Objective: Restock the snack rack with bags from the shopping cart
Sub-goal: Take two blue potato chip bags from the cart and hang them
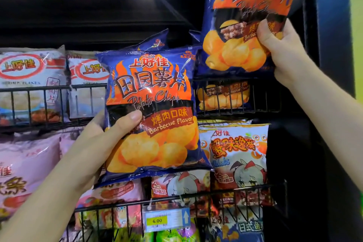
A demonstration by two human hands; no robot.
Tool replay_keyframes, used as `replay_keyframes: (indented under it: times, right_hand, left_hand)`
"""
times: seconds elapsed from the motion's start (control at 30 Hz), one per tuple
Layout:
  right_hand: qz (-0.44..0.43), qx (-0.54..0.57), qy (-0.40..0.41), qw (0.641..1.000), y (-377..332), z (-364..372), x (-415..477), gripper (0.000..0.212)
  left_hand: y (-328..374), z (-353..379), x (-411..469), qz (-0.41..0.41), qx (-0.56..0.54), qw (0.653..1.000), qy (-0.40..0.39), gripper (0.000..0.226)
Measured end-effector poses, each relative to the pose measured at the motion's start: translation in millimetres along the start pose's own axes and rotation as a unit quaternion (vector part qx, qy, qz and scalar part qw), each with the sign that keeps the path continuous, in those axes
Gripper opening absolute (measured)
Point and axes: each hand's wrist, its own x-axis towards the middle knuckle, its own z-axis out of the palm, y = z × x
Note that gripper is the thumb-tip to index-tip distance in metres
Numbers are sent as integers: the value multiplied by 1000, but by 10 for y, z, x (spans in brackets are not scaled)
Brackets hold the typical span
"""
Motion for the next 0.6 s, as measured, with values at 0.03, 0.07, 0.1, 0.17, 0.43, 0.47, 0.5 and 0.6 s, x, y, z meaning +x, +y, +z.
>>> replay_keyframes:
  times: [0.03,0.07,0.1,0.17,0.43,0.47,0.5,0.6]
  right_hand:
    - [-10,7,8,1000,-3,-13,22,44]
    - [-19,5,14,1000,-17,-24,43,44]
    - [-27,-3,19,999,-20,-22,67,46]
    - [-40,-27,24,999,2,2,92,54]
    - [8,-113,-28,993,249,-56,188,73]
    - [19,-131,-37,990,240,-87,184,80]
    - [26,-150,-50,987,233,-120,185,84]
    - [51,-174,-91,979,196,-186,152,74]
  left_hand:
    - [-4,-2,2,1,1,1000,3,80]
    - [6,14,-4,1,6,1000,0,79]
    - [8,16,-2,1,8,1000,-2,77]
    - [1,22,13,4,14,1000,13,74]
    - [14,43,49,-10,25,998,62,101]
    - [9,33,64,-9,35,997,65,105]
    - [6,22,80,-4,49,996,67,110]
    - [3,-3,104,11,76,995,57,104]
